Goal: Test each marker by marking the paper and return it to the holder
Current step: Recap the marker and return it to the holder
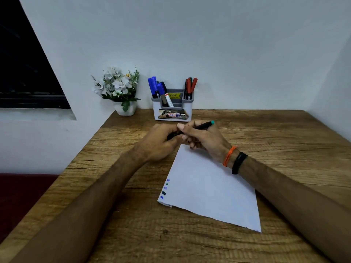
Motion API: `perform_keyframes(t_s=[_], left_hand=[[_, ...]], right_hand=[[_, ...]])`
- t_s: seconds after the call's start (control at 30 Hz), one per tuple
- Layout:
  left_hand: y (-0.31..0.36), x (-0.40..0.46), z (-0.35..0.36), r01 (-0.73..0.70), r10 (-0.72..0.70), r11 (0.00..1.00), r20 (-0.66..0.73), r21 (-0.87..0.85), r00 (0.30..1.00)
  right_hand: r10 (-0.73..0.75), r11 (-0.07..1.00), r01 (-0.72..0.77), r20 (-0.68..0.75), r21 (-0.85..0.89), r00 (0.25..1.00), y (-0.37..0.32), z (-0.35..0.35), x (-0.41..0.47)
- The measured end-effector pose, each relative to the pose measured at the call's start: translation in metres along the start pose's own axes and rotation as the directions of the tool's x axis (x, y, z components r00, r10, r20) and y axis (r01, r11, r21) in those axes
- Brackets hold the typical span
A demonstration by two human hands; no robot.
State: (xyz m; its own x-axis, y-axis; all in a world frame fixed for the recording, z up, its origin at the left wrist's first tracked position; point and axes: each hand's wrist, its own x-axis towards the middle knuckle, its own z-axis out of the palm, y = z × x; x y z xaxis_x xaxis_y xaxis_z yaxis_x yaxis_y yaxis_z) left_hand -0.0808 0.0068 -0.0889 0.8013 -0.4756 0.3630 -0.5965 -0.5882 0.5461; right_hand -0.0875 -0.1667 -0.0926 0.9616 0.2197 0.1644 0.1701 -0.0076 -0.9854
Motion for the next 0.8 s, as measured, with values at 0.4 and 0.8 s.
perform_keyframes(t_s=[0.4,0.8], left_hand=[[0.0071,0.0010,0.0022,-0.106,0.106,0.990,-0.014,-0.089,0.994],[0.0030,0.0001,0.0004,-0.040,0.042,0.982,0.005,-0.182,0.999]], right_hand=[[-0.026,0.980,0.010,0.079,0.197,0.997,-0.0002,0.0007,0.0027],[-0.109,0.993,0.107,0.039,0.044,0.993,-0.0046,-0.0061,0.0009]])
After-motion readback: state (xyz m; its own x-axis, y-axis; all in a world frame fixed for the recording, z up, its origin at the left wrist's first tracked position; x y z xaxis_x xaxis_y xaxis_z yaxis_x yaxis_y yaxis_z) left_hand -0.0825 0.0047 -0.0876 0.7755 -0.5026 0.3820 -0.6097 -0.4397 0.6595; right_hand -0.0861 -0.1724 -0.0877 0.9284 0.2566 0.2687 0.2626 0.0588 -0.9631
